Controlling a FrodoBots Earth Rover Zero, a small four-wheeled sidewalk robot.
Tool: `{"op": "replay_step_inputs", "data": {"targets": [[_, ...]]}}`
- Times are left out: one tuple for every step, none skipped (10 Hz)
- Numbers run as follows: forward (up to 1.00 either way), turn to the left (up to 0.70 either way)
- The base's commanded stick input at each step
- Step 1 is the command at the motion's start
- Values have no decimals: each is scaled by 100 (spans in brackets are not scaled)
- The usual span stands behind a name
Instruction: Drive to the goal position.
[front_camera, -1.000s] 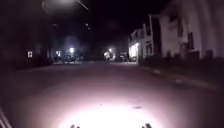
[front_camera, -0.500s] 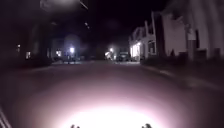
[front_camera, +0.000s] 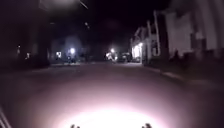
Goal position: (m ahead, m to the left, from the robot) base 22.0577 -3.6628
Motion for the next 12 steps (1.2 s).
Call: {"op": "replay_step_inputs", "data": {"targets": [[85, 0], [85, 0], [85, 0], [85, 0], [85, 0], [85, 0], [85, 0], [85, 0], [85, 0], [85, 0], [85, 0], [85, 0]]}}
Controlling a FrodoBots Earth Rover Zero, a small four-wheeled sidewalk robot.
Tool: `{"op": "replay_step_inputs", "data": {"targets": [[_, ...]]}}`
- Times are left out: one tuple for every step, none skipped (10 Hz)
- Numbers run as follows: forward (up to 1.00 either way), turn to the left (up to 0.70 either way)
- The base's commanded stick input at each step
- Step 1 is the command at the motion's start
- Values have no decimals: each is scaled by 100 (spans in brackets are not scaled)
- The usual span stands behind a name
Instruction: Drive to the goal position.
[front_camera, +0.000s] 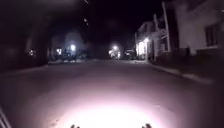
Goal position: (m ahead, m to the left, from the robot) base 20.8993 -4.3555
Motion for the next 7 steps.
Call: {"op": "replay_step_inputs", "data": {"targets": [[85, 0], [85, 0], [85, 0], [85, 0], [85, 0], [85, 0], [85, 0]]}}
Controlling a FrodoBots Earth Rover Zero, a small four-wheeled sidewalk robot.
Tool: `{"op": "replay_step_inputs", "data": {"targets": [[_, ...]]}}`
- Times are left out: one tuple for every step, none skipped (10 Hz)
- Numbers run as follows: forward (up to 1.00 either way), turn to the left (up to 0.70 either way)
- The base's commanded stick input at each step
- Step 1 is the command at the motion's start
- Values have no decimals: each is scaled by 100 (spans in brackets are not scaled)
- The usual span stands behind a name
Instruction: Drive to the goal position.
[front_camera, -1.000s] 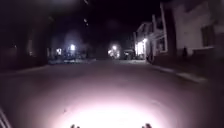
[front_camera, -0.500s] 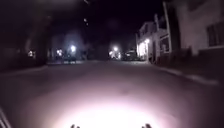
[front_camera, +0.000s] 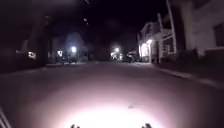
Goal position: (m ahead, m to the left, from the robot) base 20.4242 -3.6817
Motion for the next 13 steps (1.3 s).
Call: {"op": "replay_step_inputs", "data": {"targets": [[85, 0], [85, 0], [85, 0], [85, 0], [85, 0], [85, 0], [85, 0], [85, 0], [85, 0], [85, 0], [85, 0], [85, 0], [85, 0]]}}
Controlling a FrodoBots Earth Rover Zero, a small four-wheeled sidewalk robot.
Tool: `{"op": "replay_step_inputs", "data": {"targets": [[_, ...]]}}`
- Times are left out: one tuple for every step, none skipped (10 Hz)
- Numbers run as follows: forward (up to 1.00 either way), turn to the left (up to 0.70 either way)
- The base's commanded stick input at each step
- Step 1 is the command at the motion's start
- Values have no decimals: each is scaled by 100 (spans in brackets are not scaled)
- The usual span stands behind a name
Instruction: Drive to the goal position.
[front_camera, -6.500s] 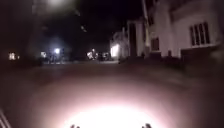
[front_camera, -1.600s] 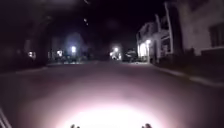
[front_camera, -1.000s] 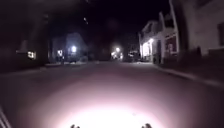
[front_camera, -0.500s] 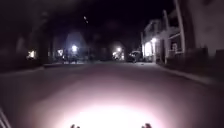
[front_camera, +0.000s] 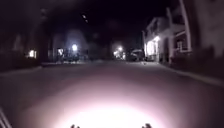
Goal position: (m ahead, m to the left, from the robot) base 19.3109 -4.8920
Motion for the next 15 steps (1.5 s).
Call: {"op": "replay_step_inputs", "data": {"targets": [[85, 0], [85, 0], [85, 0], [85, 0], [85, 0], [85, 0], [85, 0], [85, 0], [85, 0], [85, 0], [85, 0], [85, 0], [85, 0], [85, 0], [85, 0]]}}
